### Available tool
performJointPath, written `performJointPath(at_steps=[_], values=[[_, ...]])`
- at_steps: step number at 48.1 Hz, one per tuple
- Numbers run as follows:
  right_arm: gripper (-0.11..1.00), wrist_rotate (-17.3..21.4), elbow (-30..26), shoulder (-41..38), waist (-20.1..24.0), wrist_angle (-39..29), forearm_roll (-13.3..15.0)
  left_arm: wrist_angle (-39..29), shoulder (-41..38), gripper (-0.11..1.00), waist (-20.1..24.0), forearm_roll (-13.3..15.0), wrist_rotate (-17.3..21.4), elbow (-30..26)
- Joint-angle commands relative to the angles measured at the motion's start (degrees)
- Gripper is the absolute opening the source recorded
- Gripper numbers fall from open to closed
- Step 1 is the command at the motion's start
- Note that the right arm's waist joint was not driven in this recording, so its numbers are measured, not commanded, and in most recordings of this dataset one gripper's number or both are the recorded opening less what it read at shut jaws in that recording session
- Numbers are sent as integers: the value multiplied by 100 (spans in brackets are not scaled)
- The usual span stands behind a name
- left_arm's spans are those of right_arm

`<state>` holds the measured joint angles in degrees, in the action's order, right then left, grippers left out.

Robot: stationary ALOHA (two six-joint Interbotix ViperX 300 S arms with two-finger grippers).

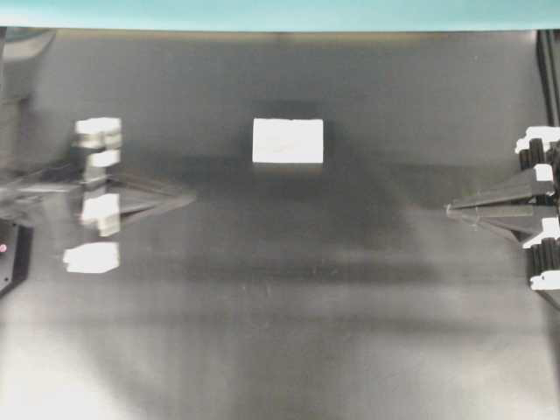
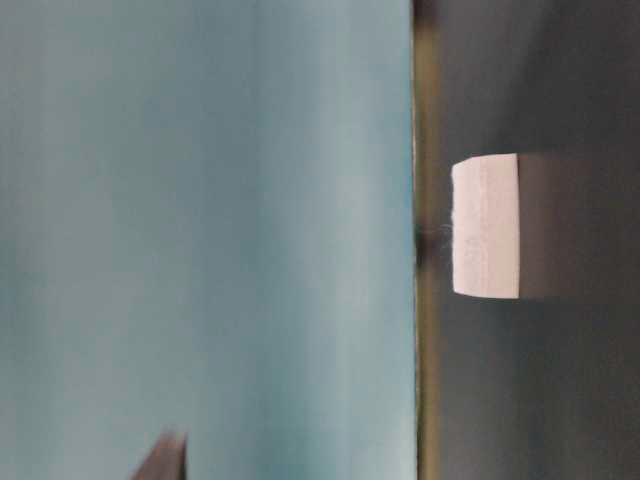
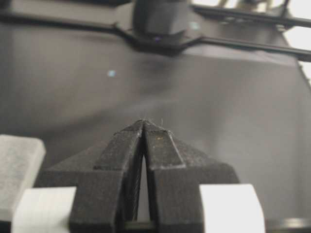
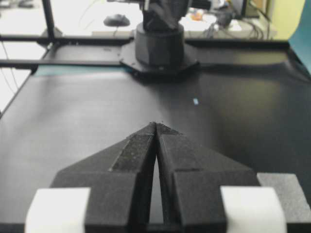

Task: Push the sponge with the left arm to wipe the table.
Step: 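Move the left gripper forward and right toward the white sponge, then lower the left gripper and close it on the white sponge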

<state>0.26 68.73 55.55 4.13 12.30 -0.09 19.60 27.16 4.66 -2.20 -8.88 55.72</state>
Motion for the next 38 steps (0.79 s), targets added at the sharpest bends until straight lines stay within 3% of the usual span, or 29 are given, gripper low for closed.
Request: performJointPath(at_steps=[1,11,23,38], values=[[-1,26,-18,-18,0,-26,-9,44,-817,-1,272,-18,-237,-598],[-1,44,18,9,0,-53,-9,-325,-2232,-1,729,-18,-765,-1714],[-1,35,97,35,0,-44,-18,-1037,-3340,-1,1055,-18,-870,-2865],[-1,35,158,70,0,-44,-9,-1503,-4245,0,1433,-18,-949,-3419]])
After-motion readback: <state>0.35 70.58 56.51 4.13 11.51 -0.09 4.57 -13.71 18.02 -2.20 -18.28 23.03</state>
